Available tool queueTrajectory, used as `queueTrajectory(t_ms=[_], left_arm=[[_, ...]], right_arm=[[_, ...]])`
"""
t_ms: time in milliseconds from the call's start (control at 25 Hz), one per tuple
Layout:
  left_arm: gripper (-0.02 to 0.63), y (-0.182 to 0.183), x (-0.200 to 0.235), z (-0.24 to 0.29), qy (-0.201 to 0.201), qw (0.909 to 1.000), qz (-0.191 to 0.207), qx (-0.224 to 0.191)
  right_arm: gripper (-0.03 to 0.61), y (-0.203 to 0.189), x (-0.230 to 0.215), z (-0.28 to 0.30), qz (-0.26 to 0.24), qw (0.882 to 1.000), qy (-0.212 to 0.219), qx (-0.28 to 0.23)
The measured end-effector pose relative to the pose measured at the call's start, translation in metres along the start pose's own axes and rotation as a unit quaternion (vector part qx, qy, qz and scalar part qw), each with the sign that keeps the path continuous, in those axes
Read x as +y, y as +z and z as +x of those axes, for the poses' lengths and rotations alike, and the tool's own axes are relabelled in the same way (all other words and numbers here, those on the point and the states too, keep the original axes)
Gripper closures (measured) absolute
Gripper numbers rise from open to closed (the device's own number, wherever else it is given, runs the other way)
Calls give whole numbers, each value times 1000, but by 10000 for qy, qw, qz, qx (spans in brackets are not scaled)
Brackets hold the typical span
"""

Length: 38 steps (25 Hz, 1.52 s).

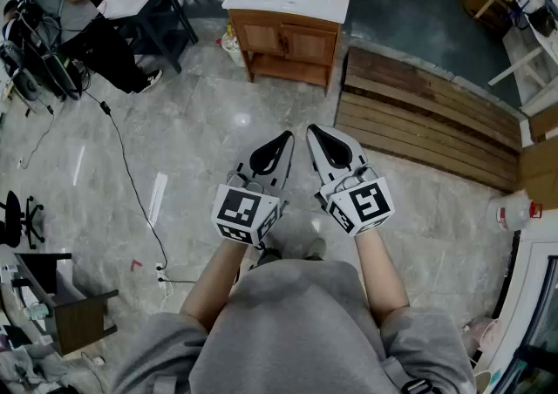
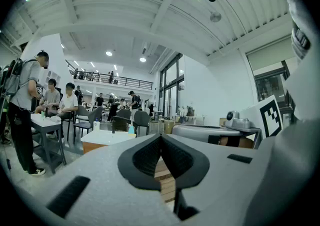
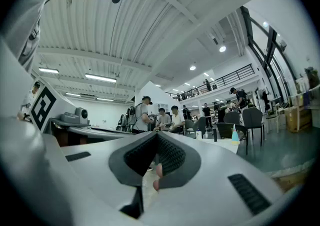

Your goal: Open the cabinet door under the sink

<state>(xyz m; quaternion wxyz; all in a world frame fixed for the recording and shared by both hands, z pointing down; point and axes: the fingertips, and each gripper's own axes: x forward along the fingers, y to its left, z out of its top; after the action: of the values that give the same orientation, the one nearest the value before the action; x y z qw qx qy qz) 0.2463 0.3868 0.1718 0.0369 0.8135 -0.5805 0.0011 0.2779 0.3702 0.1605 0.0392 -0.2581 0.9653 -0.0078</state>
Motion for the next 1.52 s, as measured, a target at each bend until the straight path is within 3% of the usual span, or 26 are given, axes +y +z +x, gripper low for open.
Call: queueTrajectory(t_ms=[480,800,1200,1520], left_arm=[[606,-2,18,-3,53,9999,-96,-28],[606,-6,47,-26,47,9999,-137,-20],[606,-18,101,-66,-110,9997,-227,70],[606,-24,114,-61,-324,9988,-372,60]], right_arm=[[569,-5,6,15,87,9999,47,36],[569,-12,33,38,90,9999,35,68],[569,-28,78,76,137,9995,-224,180],[569,-38,76,89,152,9984,-419,342]])
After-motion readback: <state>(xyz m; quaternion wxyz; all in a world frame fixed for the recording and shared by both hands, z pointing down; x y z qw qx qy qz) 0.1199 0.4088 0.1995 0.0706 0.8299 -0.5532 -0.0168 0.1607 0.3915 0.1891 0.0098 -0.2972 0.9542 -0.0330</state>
